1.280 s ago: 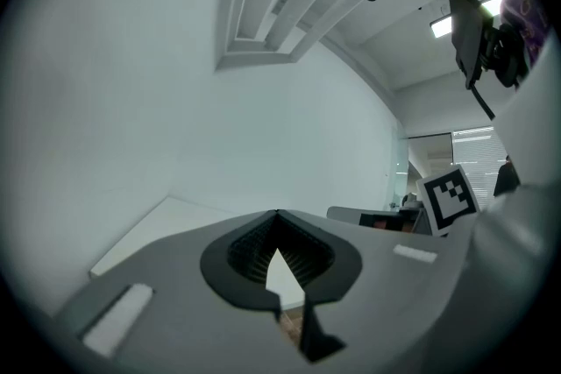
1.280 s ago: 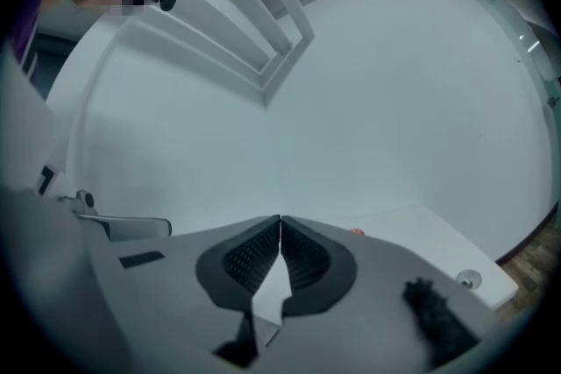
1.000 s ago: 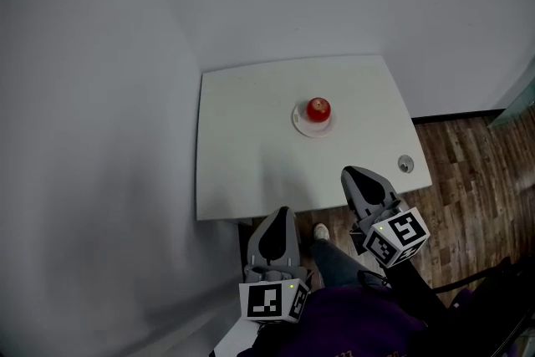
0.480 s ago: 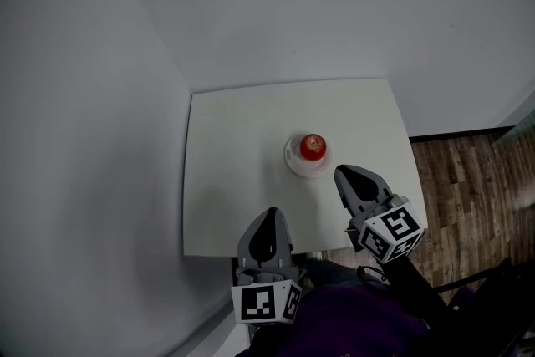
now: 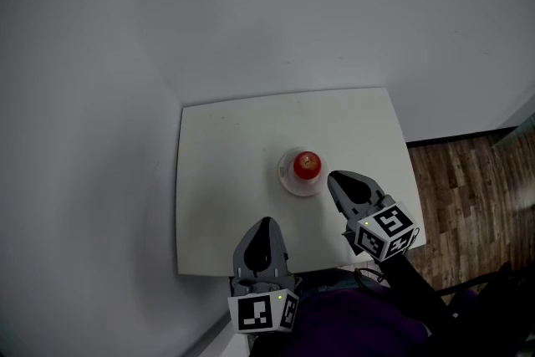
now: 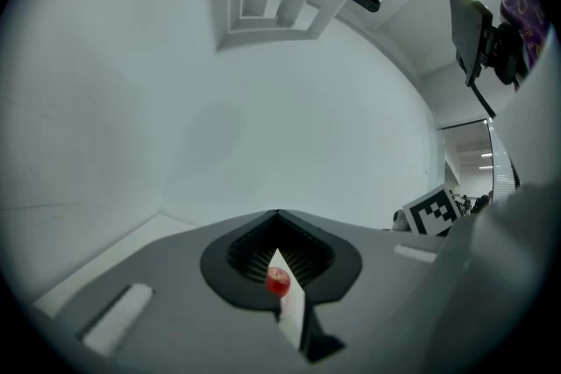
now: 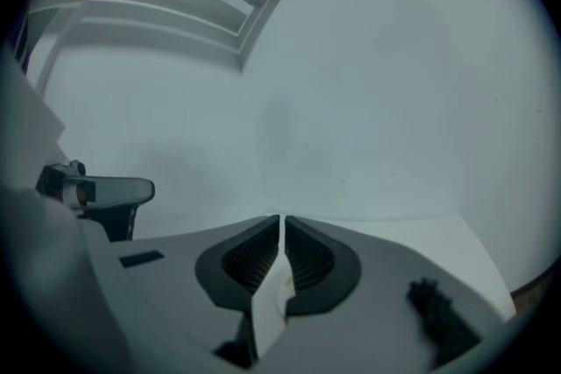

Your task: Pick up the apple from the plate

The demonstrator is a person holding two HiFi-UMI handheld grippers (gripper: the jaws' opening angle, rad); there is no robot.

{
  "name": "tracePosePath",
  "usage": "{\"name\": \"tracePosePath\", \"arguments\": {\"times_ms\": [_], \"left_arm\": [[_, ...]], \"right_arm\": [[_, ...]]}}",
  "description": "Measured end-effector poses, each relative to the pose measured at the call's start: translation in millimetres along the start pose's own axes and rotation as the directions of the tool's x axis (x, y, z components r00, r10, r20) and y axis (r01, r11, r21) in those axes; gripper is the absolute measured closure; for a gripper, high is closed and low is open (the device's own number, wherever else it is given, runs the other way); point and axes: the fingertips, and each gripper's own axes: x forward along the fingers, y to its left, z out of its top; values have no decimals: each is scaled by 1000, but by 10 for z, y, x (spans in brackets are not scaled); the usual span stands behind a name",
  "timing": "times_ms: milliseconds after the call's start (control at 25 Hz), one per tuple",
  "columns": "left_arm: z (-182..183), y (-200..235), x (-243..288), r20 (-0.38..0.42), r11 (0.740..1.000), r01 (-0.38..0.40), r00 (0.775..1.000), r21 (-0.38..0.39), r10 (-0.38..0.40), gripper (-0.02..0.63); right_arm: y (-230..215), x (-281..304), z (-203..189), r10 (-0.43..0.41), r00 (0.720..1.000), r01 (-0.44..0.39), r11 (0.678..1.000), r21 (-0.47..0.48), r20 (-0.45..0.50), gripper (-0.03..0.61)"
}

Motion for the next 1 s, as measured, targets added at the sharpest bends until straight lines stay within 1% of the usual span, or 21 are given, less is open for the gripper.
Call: {"name": "tracePosePath", "arguments": {"times_ms": [80,240,280,360,560,760,1000], "left_arm": [[6,47,68,-6,1000,-3,1000,-5,3,609],[26,111,227,-14,1000,15,1000,-2,-15,609],[39,130,260,-15,1000,18,1000,0,-18,609],[65,173,317,-18,1000,21,1000,3,-21,609],[62,265,443,-43,999,32,999,16,-31,609],[42,384,516,-59,999,36,998,21,-34,609],[48,537,563,-58,999,29,998,24,-27,609]], "right_arm": [[-29,74,-25,-1,1000,1,1000,1,-13,566],[-138,204,-73,-33,999,33,999,-3,-35,564],[-153,239,-93,-35,998,35,999,-3,-46,555],[-165,317,-145,-27,997,27,1000,-5,-71,489],[-250,525,-319,-26,991,23,999,-25,-128,425],[-390,727,-493,-61,985,58,998,-23,-159,373],[-468,914,-728,-76,969,60,995,-75,-233,305]]}}
